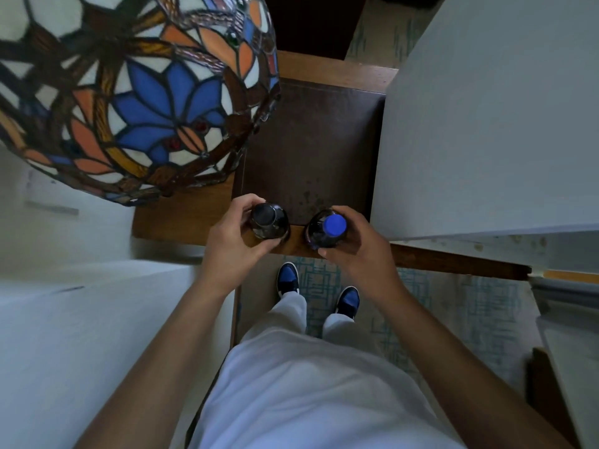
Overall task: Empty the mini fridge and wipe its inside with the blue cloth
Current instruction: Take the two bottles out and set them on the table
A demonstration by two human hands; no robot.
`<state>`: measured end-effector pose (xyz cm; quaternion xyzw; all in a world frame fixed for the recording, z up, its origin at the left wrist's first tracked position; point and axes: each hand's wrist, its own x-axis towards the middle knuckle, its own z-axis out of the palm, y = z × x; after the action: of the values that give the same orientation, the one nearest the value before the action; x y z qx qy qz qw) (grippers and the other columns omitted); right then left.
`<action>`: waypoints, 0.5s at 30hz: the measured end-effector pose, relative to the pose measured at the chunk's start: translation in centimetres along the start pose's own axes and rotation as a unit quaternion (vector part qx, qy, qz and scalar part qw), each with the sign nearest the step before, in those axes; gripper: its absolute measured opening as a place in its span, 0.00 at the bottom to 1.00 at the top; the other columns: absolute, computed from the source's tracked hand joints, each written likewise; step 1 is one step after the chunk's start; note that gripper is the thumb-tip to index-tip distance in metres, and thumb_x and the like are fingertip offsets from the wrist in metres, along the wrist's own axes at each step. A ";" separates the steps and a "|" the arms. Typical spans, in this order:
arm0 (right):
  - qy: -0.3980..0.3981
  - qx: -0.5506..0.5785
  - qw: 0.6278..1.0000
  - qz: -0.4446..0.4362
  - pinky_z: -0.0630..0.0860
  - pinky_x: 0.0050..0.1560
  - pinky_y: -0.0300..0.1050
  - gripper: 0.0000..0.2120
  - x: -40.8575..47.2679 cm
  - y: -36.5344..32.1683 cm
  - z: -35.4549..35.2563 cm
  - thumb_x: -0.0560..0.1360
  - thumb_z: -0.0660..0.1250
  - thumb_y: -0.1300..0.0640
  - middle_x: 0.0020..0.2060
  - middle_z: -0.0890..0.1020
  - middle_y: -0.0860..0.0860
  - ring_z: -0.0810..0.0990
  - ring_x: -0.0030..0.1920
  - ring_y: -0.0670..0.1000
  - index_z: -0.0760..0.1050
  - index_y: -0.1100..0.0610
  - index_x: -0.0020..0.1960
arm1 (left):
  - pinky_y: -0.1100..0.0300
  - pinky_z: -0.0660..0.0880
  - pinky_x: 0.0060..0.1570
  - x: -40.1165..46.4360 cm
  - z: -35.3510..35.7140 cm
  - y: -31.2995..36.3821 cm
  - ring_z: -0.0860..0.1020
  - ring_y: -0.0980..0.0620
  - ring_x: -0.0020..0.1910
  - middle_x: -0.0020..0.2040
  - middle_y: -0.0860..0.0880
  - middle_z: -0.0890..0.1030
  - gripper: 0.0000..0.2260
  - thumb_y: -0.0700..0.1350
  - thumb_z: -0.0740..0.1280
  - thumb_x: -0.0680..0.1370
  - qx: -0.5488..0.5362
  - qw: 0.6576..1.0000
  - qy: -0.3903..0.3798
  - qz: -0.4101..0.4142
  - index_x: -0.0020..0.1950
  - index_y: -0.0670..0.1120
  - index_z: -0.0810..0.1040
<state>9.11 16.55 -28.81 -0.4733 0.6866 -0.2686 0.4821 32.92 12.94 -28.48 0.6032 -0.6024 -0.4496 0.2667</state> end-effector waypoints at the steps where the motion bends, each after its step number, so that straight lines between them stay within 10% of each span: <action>1: -0.005 -0.004 1.000 -0.001 0.79 0.68 0.50 0.34 0.0 0.1 0.0 0.68 0.82 0.61 0.64 0.82 0.45 0.81 0.64 0.44 0.74 0.41 0.68 | 0.58 0.76 0.67 0.1 -0.1 -0.1 0.78 0.63 0.64 0.61 0.63 0.79 0.32 0.40 0.82 0.69 0.003 1.000 -0.006 0.001 0.65 0.59 0.71; 15: -0.001 -0.091 0.995 -0.036 0.76 0.69 0.47 0.35 -0.6 0.2 -0.1 0.70 0.81 0.53 0.66 0.80 0.44 0.78 0.66 0.46 0.72 0.47 0.73 | 0.51 0.76 0.69 -0.2 0.2 -0.4 0.77 0.55 0.67 0.66 0.59 0.76 0.31 0.42 0.81 0.71 0.064 0.997 -0.034 0.029 0.69 0.56 0.71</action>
<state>9.01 17.15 -28.75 -0.5401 0.6900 -0.2214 0.4279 32.99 13.21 -28.92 0.5858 -0.6559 -0.4225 0.2195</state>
